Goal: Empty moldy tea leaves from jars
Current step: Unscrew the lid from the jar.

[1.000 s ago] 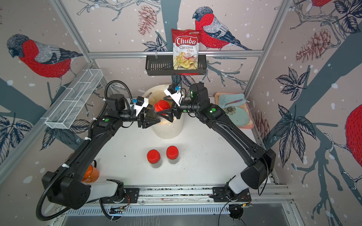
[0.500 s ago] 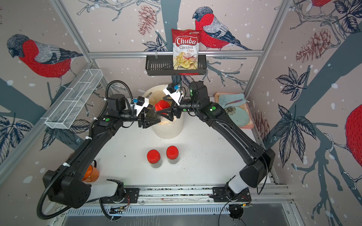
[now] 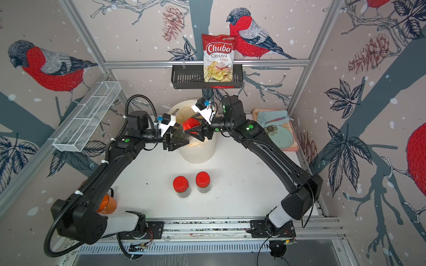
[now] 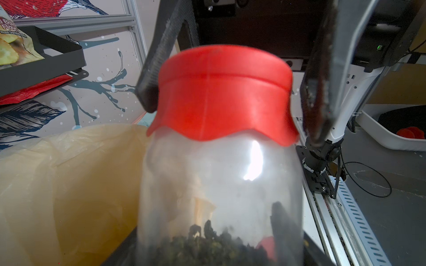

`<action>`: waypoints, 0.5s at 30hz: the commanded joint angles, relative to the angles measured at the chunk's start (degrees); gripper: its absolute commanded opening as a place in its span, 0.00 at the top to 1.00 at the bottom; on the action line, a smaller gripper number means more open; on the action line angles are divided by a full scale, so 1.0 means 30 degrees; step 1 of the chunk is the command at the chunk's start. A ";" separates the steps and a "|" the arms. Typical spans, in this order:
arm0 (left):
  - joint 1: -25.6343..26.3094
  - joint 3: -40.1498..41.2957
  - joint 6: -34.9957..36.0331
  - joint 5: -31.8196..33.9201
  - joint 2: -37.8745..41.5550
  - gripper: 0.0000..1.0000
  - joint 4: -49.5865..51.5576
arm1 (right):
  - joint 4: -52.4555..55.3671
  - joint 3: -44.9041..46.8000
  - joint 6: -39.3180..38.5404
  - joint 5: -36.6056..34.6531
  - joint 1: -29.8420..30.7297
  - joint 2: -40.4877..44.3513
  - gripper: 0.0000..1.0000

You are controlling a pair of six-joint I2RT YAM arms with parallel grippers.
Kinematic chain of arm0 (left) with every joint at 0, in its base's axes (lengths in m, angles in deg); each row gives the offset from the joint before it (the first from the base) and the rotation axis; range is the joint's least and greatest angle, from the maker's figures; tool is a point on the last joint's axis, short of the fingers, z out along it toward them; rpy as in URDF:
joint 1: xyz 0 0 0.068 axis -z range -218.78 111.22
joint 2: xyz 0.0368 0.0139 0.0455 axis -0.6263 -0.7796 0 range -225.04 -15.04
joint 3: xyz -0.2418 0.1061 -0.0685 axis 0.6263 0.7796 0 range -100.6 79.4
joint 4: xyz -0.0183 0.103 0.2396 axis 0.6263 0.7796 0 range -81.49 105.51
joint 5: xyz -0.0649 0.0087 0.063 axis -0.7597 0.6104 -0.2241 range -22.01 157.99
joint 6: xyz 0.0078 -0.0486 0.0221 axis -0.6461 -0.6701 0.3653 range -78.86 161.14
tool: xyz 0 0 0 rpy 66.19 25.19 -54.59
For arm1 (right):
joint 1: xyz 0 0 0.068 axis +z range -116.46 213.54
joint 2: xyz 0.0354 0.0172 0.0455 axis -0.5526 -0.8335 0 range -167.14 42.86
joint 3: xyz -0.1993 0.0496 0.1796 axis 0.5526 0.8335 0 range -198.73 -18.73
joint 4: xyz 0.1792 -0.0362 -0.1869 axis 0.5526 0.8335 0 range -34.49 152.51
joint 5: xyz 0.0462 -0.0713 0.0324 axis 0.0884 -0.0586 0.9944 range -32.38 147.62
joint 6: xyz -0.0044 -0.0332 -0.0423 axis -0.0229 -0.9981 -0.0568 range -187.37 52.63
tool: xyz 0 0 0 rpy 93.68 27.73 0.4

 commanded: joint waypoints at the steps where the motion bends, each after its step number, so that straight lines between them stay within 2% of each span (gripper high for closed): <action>1: -0.0035 -0.0035 0.0568 -0.0155 -0.0069 0.73 0.0069 | 0.0154 -0.0018 -0.0362 0.0040 -0.0013 0.0125 0.20; 15: -0.0032 -0.0049 0.0597 -0.0070 0.0017 0.73 0.0108 | 0.0453 -0.0015 -0.0711 0.0262 -0.0059 0.0044 0.36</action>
